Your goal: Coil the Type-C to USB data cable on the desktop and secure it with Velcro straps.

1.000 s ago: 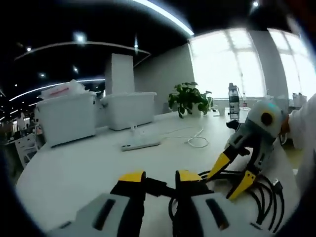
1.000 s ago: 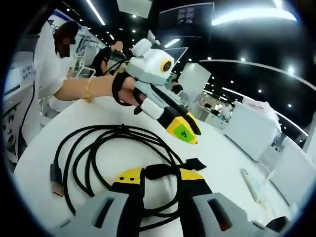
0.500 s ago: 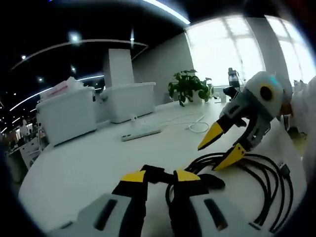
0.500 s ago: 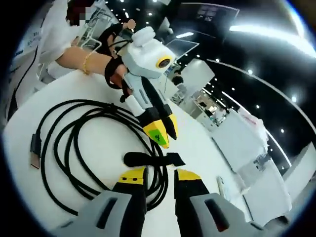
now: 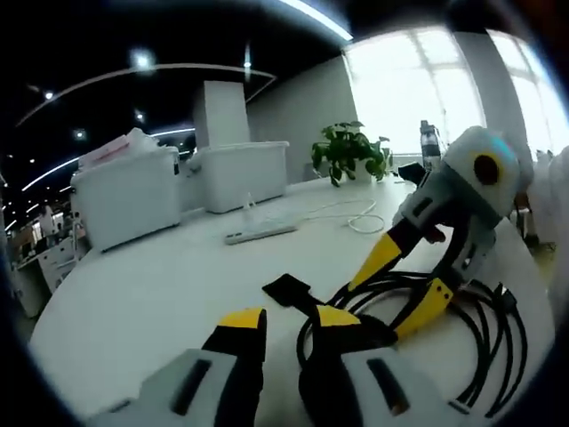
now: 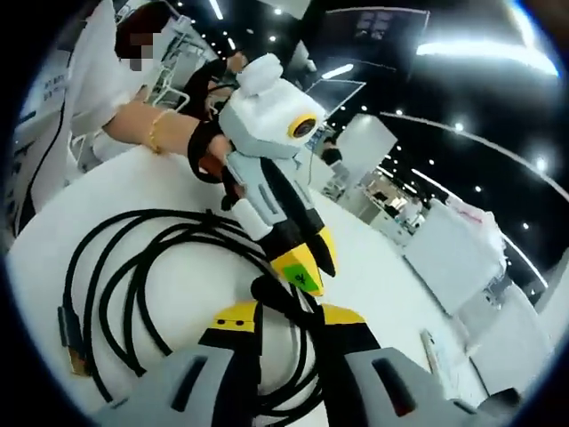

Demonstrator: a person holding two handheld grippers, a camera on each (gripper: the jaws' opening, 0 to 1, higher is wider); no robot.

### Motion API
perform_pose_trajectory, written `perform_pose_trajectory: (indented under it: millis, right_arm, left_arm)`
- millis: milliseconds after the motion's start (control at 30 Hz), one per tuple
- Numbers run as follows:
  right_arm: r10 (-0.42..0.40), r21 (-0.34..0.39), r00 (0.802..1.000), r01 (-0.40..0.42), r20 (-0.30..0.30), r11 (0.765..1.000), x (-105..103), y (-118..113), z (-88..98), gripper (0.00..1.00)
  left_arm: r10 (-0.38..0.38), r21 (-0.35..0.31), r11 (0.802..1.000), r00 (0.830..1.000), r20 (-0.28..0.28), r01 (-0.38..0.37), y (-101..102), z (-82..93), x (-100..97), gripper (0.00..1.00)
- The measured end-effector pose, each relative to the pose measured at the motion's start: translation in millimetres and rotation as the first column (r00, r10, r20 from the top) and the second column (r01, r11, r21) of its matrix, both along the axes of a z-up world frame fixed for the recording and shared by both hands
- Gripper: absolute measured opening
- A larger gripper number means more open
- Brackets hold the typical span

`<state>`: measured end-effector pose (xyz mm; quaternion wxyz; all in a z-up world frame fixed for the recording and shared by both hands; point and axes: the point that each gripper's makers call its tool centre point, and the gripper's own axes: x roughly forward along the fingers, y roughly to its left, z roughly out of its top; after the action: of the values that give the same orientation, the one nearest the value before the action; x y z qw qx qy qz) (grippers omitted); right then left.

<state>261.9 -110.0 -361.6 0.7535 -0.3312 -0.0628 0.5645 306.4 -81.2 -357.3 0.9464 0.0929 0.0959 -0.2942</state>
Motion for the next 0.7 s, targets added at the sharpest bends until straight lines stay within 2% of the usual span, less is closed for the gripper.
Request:
perform_pose_trajectory:
  millis: [200, 333, 533, 667, 700]
  right_arm:
    - [-0.009, 0.050, 1.000, 0.007, 0.030, 0.999, -1, 4, 2.7, 0.17]
    - [0.008, 0.037, 0.996, -0.011, 0.094, 0.999, -2, 9, 4.8, 0.13]
    - [0.002, 0.048, 0.995, -0.007, 0.102, 0.999, -1, 12, 6.8, 0.12]
    - [0.006, 0.067, 0.996, -0.012, 0.092, 0.998, -1, 14, 9.5, 0.09]
    - [0.013, 0.084, 0.997, -0.020, 0.074, 0.996, -3, 15, 11.2, 0.09]
  left_arm:
    - [-0.002, 0.001, 1.000, 1.000, -0.001, 0.002, -1, -0.8, 0.3, 0.21]
    - [-0.001, -0.006, 1.000, 1.000, -0.005, 0.001, -2, -1.2, 0.4, 0.21]
    - [0.005, -0.018, 1.000, 1.000, -0.014, -0.005, 0, -1.8, 1.3, 0.19]
    - [0.004, -0.027, 1.000, 1.000, -0.021, -0.004, -1, -2.1, 2.1, 0.19]
    - [0.005, -0.039, 0.999, 1.000, -0.029, -0.006, 0, -2.2, 2.3, 0.19]
